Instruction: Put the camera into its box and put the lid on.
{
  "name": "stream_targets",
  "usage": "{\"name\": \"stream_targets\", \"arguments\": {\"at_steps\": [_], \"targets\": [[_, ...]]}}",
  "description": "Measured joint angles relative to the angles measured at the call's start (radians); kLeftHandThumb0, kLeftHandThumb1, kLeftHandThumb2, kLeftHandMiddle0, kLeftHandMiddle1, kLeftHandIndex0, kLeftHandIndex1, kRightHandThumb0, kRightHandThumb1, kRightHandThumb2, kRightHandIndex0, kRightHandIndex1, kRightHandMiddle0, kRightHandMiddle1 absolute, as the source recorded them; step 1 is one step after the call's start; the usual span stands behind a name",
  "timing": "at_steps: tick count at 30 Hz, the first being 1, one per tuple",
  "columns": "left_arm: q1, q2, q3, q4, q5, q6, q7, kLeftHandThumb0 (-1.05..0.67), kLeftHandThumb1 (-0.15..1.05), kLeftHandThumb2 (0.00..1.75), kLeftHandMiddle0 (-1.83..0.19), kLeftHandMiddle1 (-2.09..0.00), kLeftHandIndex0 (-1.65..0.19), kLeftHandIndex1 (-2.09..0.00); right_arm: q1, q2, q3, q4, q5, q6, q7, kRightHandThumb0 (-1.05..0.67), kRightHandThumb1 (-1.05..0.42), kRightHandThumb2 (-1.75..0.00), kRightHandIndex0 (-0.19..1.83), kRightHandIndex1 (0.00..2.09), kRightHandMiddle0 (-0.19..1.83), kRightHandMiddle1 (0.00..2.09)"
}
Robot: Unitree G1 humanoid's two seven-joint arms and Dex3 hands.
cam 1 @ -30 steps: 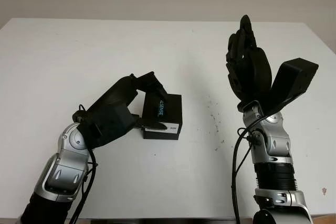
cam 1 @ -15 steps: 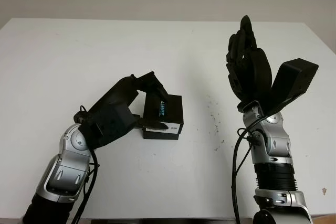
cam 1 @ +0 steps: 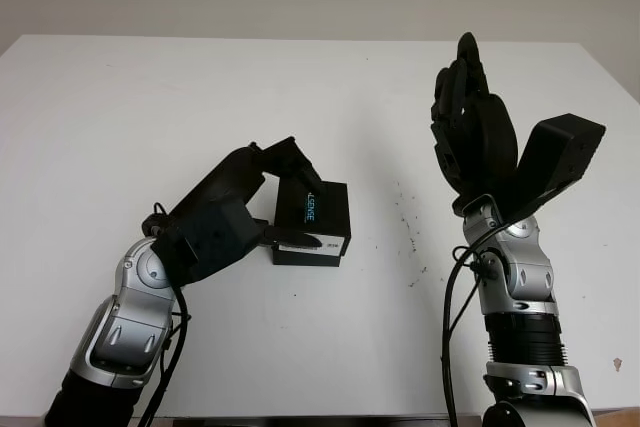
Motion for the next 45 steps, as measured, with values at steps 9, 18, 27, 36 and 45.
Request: {"name": "stream_targets", "arguments": {"at_steps": [9,18,27,36,45], "targets": [[0.037,0.003,0.000,0.000,0.011,-0.007,0.017,-0.13,0.99,0.05,-0.37,-1.56,-0.22,-1.46,0.000,0.002,-0.006,0.000,0.018,0.000,-0.002,-0.74,-1.05,-0.64,-0.19,0.00,-0.19,0.00],[0.041,0.004,0.000,-0.001,0.021,0.008,0.017,-0.14,0.98,0.05,-0.39,-1.53,-0.25,-1.42,0.000,0.002,-0.006,0.000,0.023,0.000,-0.002,-0.75,-1.05,-0.64,-0.19,0.00,-0.19,0.00],[0.026,0.110,-0.074,0.001,0.160,-0.078,-0.048,-0.69,1.04,0.20,0.09,-0.37,-0.05,-0.48,0.000,0.002,-0.004,-0.006,0.022,0.006,-0.015,-0.74,-1.05,-0.64,-0.19,0.00,-0.19,0.00],[-0.019,0.217,-0.188,-0.014,0.412,-0.136,-0.185,-0.92,1.05,0.68,0.19,0.00,0.01,-0.07,0.002,0.004,0.003,-0.017,0.019,0.006,-0.017,-0.72,-1.05,-0.67,-0.19,0.00,-0.19,0.00],[-0.019,0.216,-0.189,-0.007,0.422,-0.136,-0.230,-0.93,1.05,0.76,0.19,0.00,0.01,-0.06,0.011,0.004,0.003,-0.022,0.018,0.021,-0.008,-0.73,-1.05,-0.66,-0.19,0.00,-0.19,0.00]]}}
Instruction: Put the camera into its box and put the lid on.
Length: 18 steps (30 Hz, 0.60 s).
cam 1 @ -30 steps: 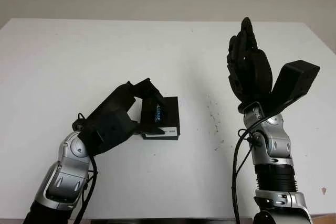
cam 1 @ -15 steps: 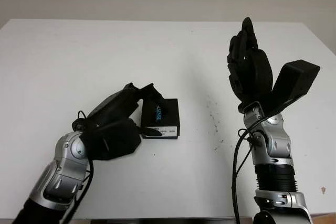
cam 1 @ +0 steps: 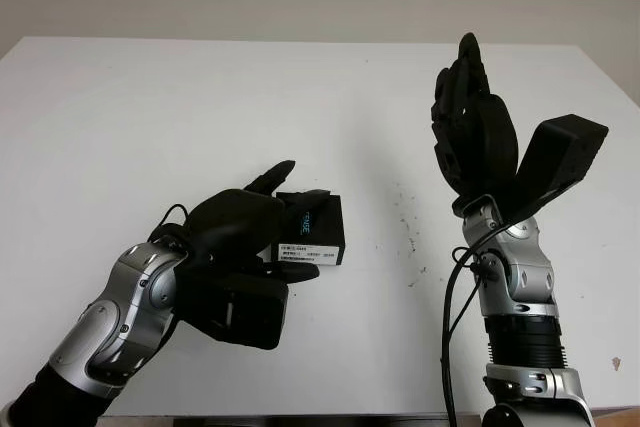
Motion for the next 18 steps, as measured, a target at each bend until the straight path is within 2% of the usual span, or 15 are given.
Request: {"name": "stream_targets", "arguments": {"at_steps": [4,6,12,18], "targets": [[0.001,-0.012,0.013,0.000,-0.024,0.016,-0.010,-0.93,1.05,0.81,0.19,0.00,0.07,-0.03,0.001,0.000,0.001,-0.006,0.000,0.003,0.005,-0.72,-1.05,-0.66,-0.19,0.00,-0.19,0.00],[0.006,-0.026,0.040,0.001,-0.065,0.031,-0.004,-0.91,1.05,0.78,0.19,0.00,0.11,-0.02,0.001,0.000,0.002,-0.007,0.000,0.006,0.006,-0.73,-1.05,-0.66,-0.19,0.00,-0.19,0.00],[0.027,-0.097,0.191,0.005,-0.268,0.058,0.060,-0.85,1.05,0.67,0.19,0.00,0.19,0.00,0.005,-0.002,0.012,-0.010,-0.003,0.011,0.023,-0.74,-1.05,-0.68,-0.19,0.00,-0.19,0.00],[0.027,-0.169,0.349,0.051,-0.488,-0.032,0.178,-0.80,1.05,0.62,0.19,0.00,0.19,0.00,0.009,-0.004,0.029,-0.031,-0.014,0.011,0.036,-0.74,-1.05,-0.67,-0.19,0.00,-0.19,0.00]]}}
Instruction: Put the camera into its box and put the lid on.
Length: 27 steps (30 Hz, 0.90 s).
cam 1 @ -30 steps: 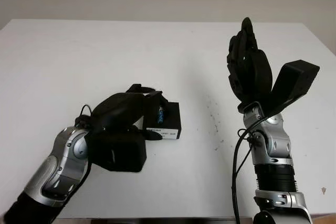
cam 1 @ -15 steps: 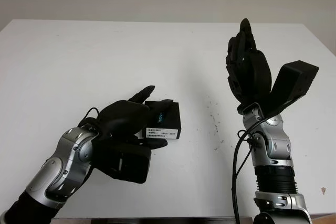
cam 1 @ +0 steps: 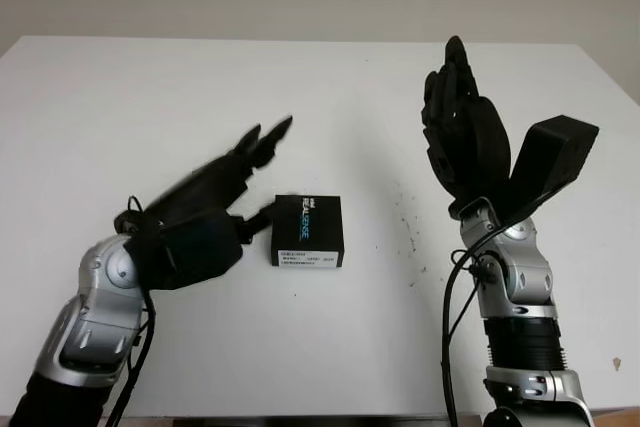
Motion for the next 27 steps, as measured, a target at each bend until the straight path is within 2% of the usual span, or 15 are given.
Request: {"name": "stream_targets", "arguments": {"at_steps": [5,9,14,21,27], "targets": [[-0.020,-0.078,0.071,0.091,-0.151,-0.074,0.086,-0.81,1.05,0.64,0.19,0.00,0.19,0.00,0.003,-0.016,0.026,-0.006,-0.035,0.000,0.022,-0.74,-1.05,-0.72,-0.19,0.00,-0.19,0.00],[-0.064,-0.127,0.120,0.164,-0.226,-0.076,0.167,-0.82,1.05,0.60,0.19,0.00,0.19,0.00,0.007,-0.022,0.046,-0.007,-0.060,0.000,0.033,-0.76,-1.05,-0.72,-0.19,0.00,-0.19,0.00],[-0.103,-0.181,0.197,0.290,-0.365,-0.088,0.204,-0.79,1.05,0.59,0.19,0.00,0.19,0.00,0.011,-0.023,0.062,-0.007,-0.075,0.025,0.035,-0.73,-1.05,-0.73,-0.19,0.00,-0.19,0.00],[-0.169,-0.179,0.270,0.491,-0.506,-0.129,0.149,-0.80,1.05,0.67,0.19,0.00,0.19,0.00,0.029,0.007,0.078,0.049,-0.095,0.006,0.012,-0.74,-1.05,-0.69,-0.19,0.00,-0.19,0.00],[-0.175,-0.180,0.280,0.532,-0.546,-0.154,0.135,-0.82,1.05,0.64,0.19,0.00,0.19,0.00,0.053,0.036,0.076,0.083,-0.093,-0.007,-0.002,-0.74,-1.05,-0.69,-0.19,0.00,-0.19,0.00]]}}
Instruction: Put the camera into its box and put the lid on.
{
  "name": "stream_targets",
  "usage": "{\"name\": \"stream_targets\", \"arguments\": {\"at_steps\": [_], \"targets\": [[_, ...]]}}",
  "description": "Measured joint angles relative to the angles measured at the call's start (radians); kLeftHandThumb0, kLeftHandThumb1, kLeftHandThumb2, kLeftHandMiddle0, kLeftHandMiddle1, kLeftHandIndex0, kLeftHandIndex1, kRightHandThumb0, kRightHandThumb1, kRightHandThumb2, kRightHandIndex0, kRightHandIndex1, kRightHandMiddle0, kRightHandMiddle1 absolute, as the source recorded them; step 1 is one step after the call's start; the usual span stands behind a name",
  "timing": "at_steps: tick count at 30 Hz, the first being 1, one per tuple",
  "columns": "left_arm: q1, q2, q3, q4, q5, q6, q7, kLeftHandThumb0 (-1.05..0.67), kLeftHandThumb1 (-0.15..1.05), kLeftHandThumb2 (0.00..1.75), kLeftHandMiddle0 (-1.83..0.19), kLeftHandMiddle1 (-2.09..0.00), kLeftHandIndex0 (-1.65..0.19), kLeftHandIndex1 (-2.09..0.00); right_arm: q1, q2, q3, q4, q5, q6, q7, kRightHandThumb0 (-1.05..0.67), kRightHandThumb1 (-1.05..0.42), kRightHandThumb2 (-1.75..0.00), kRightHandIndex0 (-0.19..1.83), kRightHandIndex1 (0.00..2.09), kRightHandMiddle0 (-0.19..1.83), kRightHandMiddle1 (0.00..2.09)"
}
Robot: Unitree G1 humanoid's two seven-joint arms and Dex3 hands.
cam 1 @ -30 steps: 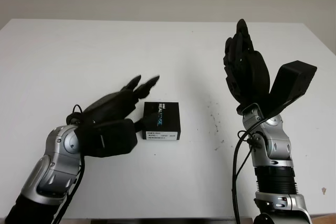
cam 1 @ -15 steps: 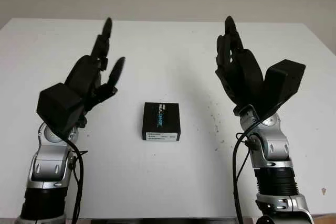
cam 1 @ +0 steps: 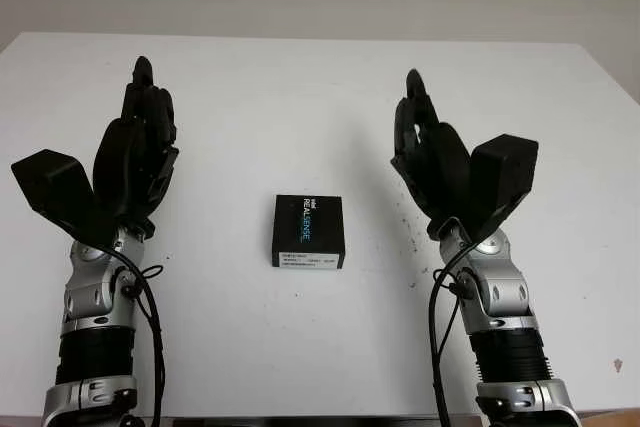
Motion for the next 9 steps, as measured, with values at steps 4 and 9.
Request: {"name": "stream_targets", "arguments": {"at_steps": [4,9], "targets": [[-0.002,0.000,-0.001,0.000,-0.014,-0.006,-0.010,-0.81,1.05,0.63,0.19,0.00,0.19,0.00,0.007,0.018,-0.004,0.001,0.000,-0.004,-0.024,-0.73,-1.05,-0.70,-0.19,0.00,-0.19,0.00],[-0.002,-0.001,-0.006,-0.005,-0.015,-0.004,-0.010,-0.81,1.05,0.62,0.19,0.00,0.19,0.00,0.012,0.029,-0.009,0.007,0.000,-0.008,-0.035,-0.74,-1.05,-0.71,-0.19,0.00,-0.19,0.00]]}}
